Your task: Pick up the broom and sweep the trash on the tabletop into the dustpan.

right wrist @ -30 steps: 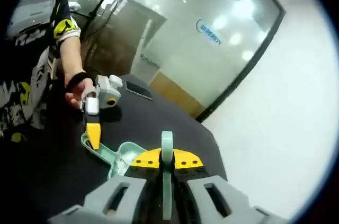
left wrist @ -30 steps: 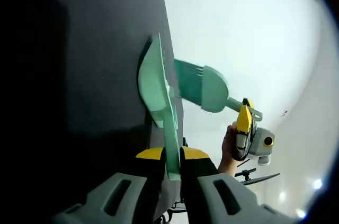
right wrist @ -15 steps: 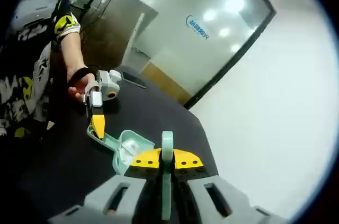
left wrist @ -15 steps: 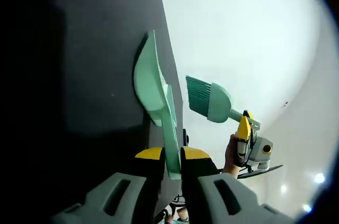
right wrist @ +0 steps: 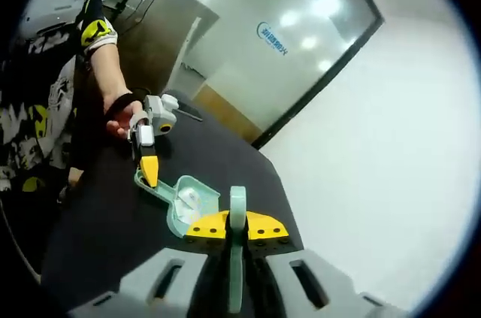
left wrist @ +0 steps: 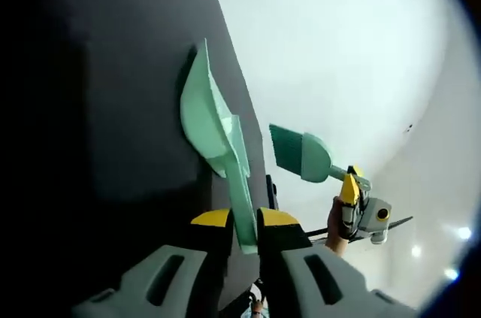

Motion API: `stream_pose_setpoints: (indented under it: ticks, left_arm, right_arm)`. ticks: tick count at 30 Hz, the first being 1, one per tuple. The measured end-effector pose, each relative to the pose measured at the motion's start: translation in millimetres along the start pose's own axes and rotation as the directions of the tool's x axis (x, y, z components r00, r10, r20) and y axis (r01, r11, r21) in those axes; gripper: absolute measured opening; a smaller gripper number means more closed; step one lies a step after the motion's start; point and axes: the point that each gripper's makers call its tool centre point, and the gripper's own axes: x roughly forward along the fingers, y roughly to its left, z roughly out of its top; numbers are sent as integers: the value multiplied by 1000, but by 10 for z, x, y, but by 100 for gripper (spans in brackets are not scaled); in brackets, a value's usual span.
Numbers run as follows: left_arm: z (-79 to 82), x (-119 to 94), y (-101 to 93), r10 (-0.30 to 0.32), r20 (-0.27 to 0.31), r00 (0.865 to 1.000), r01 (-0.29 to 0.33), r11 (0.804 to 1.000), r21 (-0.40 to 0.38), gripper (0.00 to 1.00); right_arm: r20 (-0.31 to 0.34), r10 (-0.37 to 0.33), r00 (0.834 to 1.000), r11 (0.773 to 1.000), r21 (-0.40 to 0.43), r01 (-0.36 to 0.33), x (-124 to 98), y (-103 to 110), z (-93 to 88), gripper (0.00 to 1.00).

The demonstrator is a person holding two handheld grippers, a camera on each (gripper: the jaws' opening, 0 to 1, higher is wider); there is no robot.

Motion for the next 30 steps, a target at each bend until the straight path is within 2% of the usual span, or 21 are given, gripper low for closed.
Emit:
stream_pose_setpoints:
  ticks: [4,7,9,12,16,19,21,24,25,27,28,29,30]
  left_arm:
    - [154,-89,91,17,29,999,-17,1000,-6,10]
    - [209,-147,168,21,12,1000,-21,999,-25,10]
    - [302,-198,204,39,42,998,-41,998,49,10]
    - [359,-274,150,28,56,998,-31,997,64,13]
    - [434,-392,128,28,101,994,-50,975,216,17]
    - [372,-454,57,-3,90,996,-17,975,221,24]
    - [361,-511,-6,-28,83,996,9,974,225,24]
    - [509,-637,-133,-88,131,987,50,961,272,25]
    - [634,-700,-174,-113,175,978,57,954,295,25]
    - [863,-792,-140,-107,261,959,15,943,331,26]
    - [928,-822,-119,-106,286,952,2,940,342,26]
    - [972,-848,-81,-101,303,948,-2,947,322,25]
    - [973,-851,-54,-98,299,949,-1,949,315,25]
  right_arm:
    - [-4,1,1000,1000,-5,-1,16,11,-8,4]
    - [-2,1,1000,1000,-3,-1,18,29,-30,4]
    - [-3,5,1000,1000,-1,-5,24,52,-50,4]
    - [-20,7,1000,1000,3,-7,31,54,-128,4]
    - [-43,9,999,1000,7,-9,-7,42,-291,4]
    - [-73,10,997,1000,24,-9,-36,39,-443,4]
    - [-98,0,995,1000,26,3,-73,10,-598,4]
    - [-135,4,991,1000,10,-3,-114,21,-802,4]
    - [-157,7,988,1000,7,-6,-124,19,-887,4]
    - [-172,6,985,1000,-11,-8,-127,36,-970,4]
    - [-171,6,985,1000,-11,-8,-129,30,-988,4]
    - [-164,1,986,1000,-14,-4,-139,27,-1000,4]
    - [-153,-3,988,1000,-18,1,-140,26,-998,4]
